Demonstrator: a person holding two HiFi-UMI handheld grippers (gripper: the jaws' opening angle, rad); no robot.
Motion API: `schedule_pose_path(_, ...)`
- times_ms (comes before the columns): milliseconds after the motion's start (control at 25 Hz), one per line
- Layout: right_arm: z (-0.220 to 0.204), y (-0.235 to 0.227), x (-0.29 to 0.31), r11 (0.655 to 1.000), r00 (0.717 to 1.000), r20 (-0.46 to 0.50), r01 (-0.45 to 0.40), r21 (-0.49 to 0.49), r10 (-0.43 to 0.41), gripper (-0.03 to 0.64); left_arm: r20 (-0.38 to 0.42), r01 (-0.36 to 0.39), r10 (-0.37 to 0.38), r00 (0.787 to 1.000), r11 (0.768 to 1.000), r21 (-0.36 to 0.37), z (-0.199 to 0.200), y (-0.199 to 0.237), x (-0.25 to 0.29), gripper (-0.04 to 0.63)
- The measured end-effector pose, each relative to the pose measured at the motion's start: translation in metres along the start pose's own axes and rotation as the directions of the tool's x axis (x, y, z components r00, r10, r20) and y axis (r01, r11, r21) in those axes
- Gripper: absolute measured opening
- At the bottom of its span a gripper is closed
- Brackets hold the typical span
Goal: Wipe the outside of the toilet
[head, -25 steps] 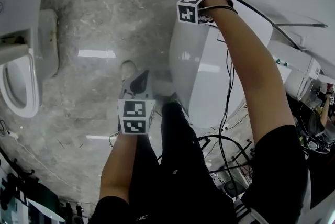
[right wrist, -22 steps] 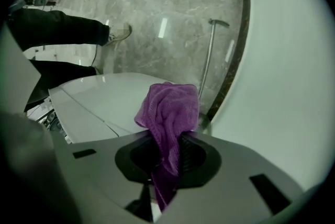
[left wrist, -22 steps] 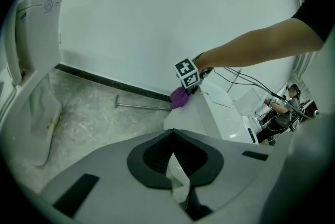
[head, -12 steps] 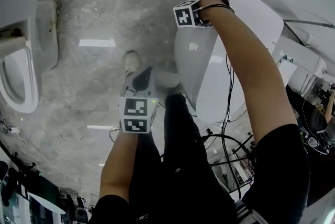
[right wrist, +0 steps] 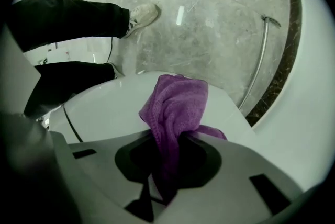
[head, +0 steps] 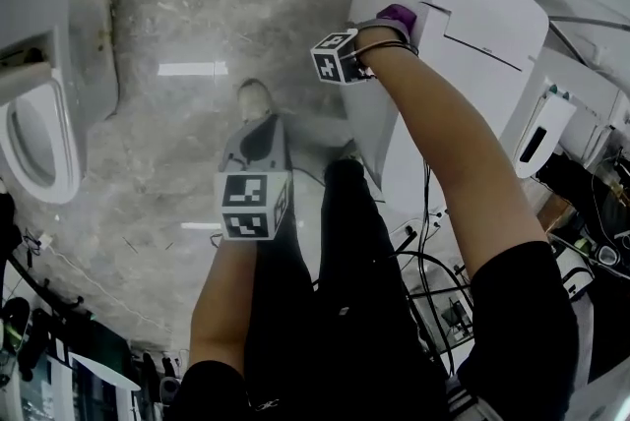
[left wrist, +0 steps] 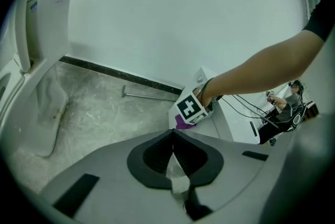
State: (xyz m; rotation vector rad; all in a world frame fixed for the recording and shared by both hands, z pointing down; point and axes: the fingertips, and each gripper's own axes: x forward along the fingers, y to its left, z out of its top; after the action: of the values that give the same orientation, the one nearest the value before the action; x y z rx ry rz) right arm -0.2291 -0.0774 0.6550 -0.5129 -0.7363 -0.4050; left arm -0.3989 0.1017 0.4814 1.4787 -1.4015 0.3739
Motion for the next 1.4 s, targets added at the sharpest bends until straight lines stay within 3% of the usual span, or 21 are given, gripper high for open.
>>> schedule_pose_path(120, 0.006, 0.012, 0.004, 0.992, 0.999, -0.015, 0.03, 0.122, -0.028, 0.072, -0.007, -0.007, 0.007, 1.0, 1.0, 0.012, 0.008, 0.006, -0.002, 0.008)
schedule_pose_path(240, 0.009, 0.007, 0.006, 0.943, 0.998, 0.003, 0.063, 0.326, -0.068, 0.072, -0.024, -0.001, 0.002, 1.0, 0.999, 0.044, 0.025, 0.013, -0.002, 0.008)
schedule_pose_path(320, 0.012, 0.002, 0.002, 0.872, 0.996, 0.039, 0.048, 0.488, -0.076, 0.072, -0.043, 0.017, -0.014, 0.999, 0.997, 0.077, 0.037, 0.016, -0.004, 0.008)
schedule_pose_path(360, 0.017, 0.004, 0.001, 0.822, 0.996, 0.067, 0.007, 0.57, -0.055, 0.071, -0.052, 0.026, -0.021, 0.998, 0.995, 0.095, 0.041, 0.016, -0.007, 0.008)
schedule_pose_path(400, 0.024, 0.009, 0.003, 0.747, 0.994, 0.111, -0.062, 0.662, -0.015, 0.071, -0.057, 0.035, -0.029, 0.998, 0.993, 0.115, 0.046, 0.016, -0.011, 0.008)
schedule_pose_path(440, 0.032, 0.015, 0.008, 0.627, 0.984, 0.176, -0.157, 0.763, 0.033, 0.072, -0.058, 0.044, -0.037, 0.998, 0.99, 0.135, 0.051, 0.015, -0.013, 0.008)
schedule_pose_path(480, 0.037, 0.018, 0.014, 0.453, 0.965, 0.256, -0.257, 0.854, 0.064, 0.072, -0.056, 0.054, -0.046, 0.997, 0.987, 0.151, 0.055, 0.015, -0.014, 0.008)
schedule_pose_path(560, 0.034, 0.018, 0.022, 0.046, 0.928, 0.371, -0.372, 0.927, 0.019, 0.071, -0.063, 0.076, -0.067, 0.996, 0.984, 0.16, 0.054, 0.017, -0.014, 0.008)
schedule_pose_path(600, 0.029, 0.016, 0.022, -0.107, 0.924, 0.381, -0.383, 0.918, -0.034, 0.071, -0.074, 0.088, -0.077, 0.994, 0.983, 0.159, 0.051, 0.02, -0.013, 0.008)
schedule_pose_path(640, 0.023, 0.012, 0.022, -0.213, 0.926, 0.368, -0.377, 0.901, -0.084, 0.071, -0.086, 0.097, -0.084, 0.993, 0.982, 0.161, 0.047, 0.023, -0.01, 0.008)
schedule_pose_path(720, 0.016, 0.004, 0.022, -0.347, 0.932, 0.326, -0.361, 0.865, -0.156, 0.071, -0.11, 0.107, -0.088, 0.99, 0.979, 0.175, 0.04, 0.03, -0.006, 0.008)
schedule_pose_path(920, 0.01, 0.008, 0.021, -0.549, 0.923, 0.266, -0.379, 0.745, -0.278, 0.071, -0.173, 0.126, -0.093, 0.98, 0.974, 0.189, 0.017, 0.034, 0.001, 0.008)
schedule_pose_path(1080, 0.012, 0.023, 0.023, -0.698, 0.89, 0.23, -0.452, 0.556, -0.393, 0.072, -0.19, 0.14, -0.096, 0.977, 0.962, 0.233, 0.011, 0.028, 0.015, 0.008)
schedule_pose_path(1240, 0.018, 0.052, 0.033, -0.804, 0.867, 0.211, -0.498, 0.325, -0.452, 0.072, -0.193, 0.16, -0.107, 0.975, 0.944, 0.289, 0.014, 0.015, 0.022, 0.009)
schedule_pose_path(1320, 0.022, 0.066, 0.038, -0.822, 0.855, 0.205, -0.516, 0.24, -0.476, 0.074, -0.195, 0.169, -0.111, 0.974, 0.936, 0.31, 0.013, 0.01, 0.022, 0.008)
schedule_pose_path(1400, 0.026, 0.079, 0.039, -0.82, 0.849, 0.196, -0.527, 0.225, -0.492, 0.074, -0.203, 0.178, -0.115, 0.972, 0.928, 0.328, 0.009, 0.005, 0.02, 0.009)
